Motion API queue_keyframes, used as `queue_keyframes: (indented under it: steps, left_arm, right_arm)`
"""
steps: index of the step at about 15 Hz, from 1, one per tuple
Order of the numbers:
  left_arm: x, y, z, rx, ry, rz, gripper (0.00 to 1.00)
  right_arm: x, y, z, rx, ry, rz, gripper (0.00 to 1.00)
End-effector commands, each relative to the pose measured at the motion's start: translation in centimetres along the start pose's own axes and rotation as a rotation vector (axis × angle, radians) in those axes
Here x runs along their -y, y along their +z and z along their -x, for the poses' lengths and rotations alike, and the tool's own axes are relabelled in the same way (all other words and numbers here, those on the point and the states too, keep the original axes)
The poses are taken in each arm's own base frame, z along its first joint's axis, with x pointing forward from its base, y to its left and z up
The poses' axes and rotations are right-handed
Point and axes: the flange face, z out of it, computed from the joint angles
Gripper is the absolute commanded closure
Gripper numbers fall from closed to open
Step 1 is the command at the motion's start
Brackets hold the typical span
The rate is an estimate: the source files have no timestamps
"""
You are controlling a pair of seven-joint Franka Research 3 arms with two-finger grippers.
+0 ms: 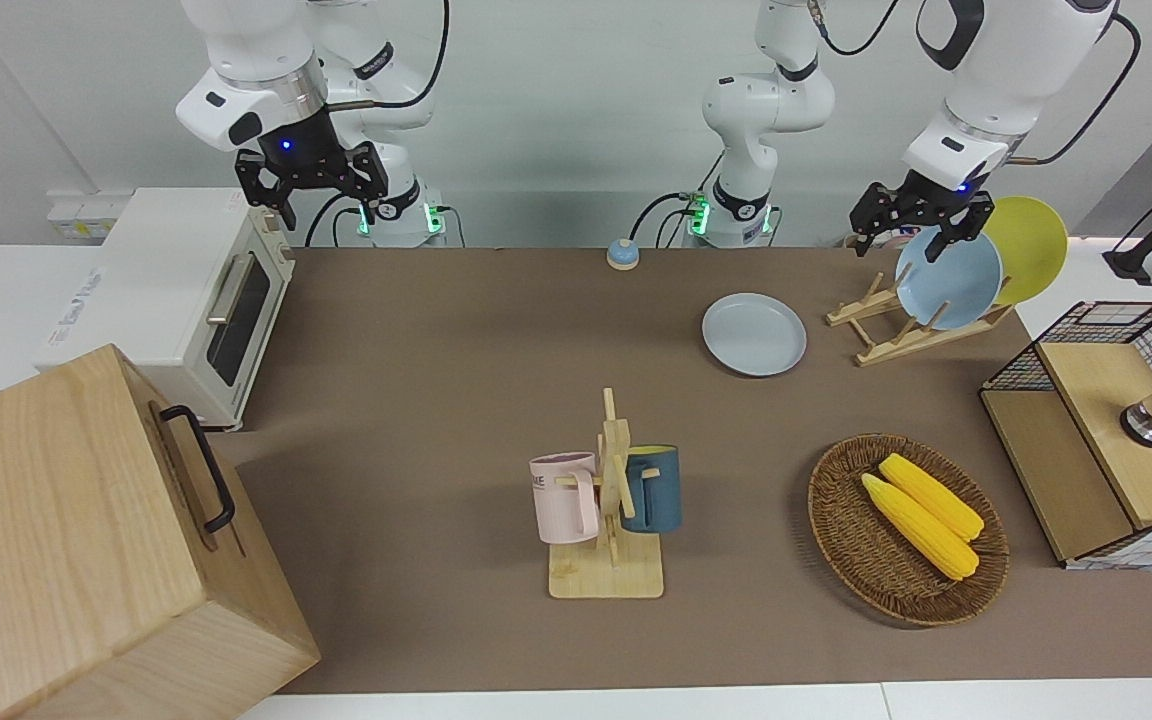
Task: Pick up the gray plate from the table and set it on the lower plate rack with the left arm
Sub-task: 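Move the left gripper to the edge of the pale gray plate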
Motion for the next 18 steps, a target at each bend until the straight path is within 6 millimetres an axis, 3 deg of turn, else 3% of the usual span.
queue_keyframes:
  steps: [1, 11, 18]
  left_arm:
    - [-0.3, 0.5, 0.8, 0.023, -0.007, -0.008, 0.0]
    - [-0.8, 1.0, 1.0, 0.034, -0.003, -0.008, 0.0]
    - [-1.2, 4.2, 2.5, 0.032, -0.024, -0.007, 0.0]
  right_arm:
    - [-0.2, -0.3, 0.3, 0.007, 0.003, -0.01, 0.013]
    - [-0.1, -0.3, 0.3, 0.006, 0.001, -0.01, 0.013]
    - [-0.1, -0.3, 0.3, 0.007, 0.003, -0.01, 0.011]
